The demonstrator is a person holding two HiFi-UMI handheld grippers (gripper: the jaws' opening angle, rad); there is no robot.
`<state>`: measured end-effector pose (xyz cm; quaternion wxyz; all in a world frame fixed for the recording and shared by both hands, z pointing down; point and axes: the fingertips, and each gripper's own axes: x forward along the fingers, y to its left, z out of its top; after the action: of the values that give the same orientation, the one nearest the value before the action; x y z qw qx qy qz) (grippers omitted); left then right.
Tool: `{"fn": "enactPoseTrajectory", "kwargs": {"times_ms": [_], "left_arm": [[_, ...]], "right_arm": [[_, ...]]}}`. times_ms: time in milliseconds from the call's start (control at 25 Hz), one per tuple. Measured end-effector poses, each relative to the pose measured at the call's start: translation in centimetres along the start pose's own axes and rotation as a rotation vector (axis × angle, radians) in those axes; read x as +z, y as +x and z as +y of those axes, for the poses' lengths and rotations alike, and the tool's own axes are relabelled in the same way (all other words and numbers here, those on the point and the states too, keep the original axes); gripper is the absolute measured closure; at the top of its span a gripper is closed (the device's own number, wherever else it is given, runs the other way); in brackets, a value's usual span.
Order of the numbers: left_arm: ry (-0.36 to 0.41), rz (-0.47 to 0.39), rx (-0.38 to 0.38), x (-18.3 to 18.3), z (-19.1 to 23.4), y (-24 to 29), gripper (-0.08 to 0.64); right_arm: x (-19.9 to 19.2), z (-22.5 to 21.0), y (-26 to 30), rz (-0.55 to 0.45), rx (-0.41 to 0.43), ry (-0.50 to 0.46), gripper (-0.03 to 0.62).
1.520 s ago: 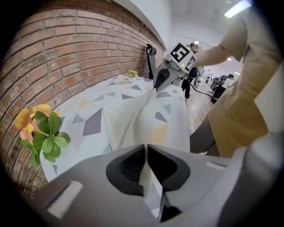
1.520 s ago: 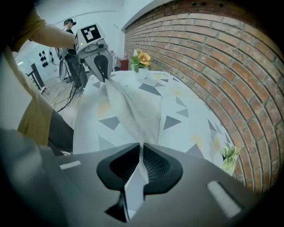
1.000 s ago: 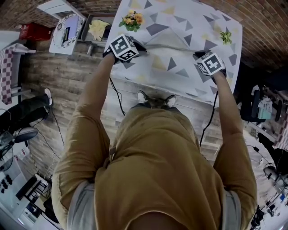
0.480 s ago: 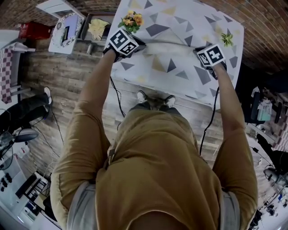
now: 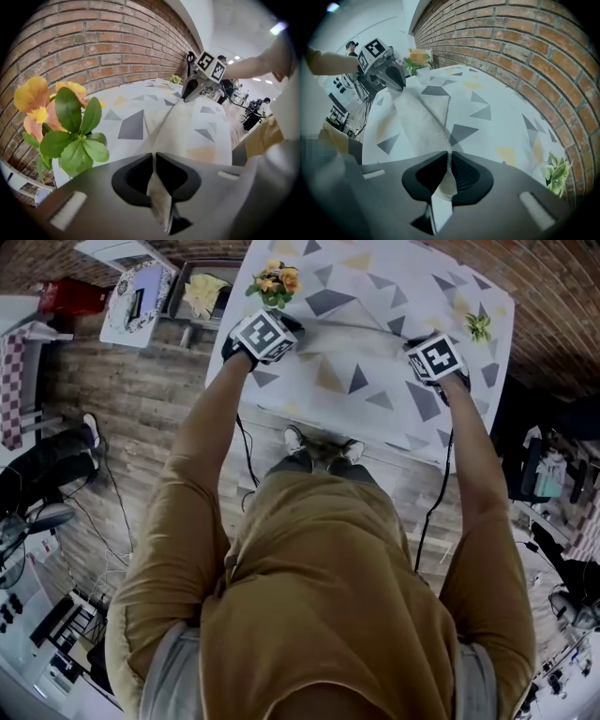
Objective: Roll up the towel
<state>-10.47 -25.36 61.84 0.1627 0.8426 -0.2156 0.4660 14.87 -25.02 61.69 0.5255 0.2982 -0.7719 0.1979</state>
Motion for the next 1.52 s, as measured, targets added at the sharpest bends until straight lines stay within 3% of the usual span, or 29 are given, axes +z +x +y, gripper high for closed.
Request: {"fn": "enactPoseTrajectory", "kwargs": {"times_ms": [200,320,440,880,1160,1520], "left_arm": [[0.100,0.012,0.113,0.9,0.8,-0.1,0.474],[0.123,-0.001,0.091,1.2,0.0,0.8,0.474],[0.124,0.007,0.079,0.7,-0.6,1.3,0.473],[0.125,0.036,0.193,-0.3,0.2,2.1,0.442],[0.103,0.033,0.222,-0.3,0.2,2.1,0.437],[0.087,0.014,0.261,-0.7,0.0,1.7,0.433]], "right_arm": [[0.1,-0.4,0.7,0.005,-0.053,-0.045,0.557],[0.1,-0.6,1.0,0.002,-0.086,-0.067,0.557],[-0.2,-0.2,1.4,0.008,-0.089,-0.061,0.557],[-1.0,0.1,2.5,-0.010,-0.163,-0.075,0.554],[-1.2,0.0,2.5,-0.037,-0.215,-0.069,0.552],[-2.1,0.0,1.9,-0.049,-0.226,0.013,0.520]]}}
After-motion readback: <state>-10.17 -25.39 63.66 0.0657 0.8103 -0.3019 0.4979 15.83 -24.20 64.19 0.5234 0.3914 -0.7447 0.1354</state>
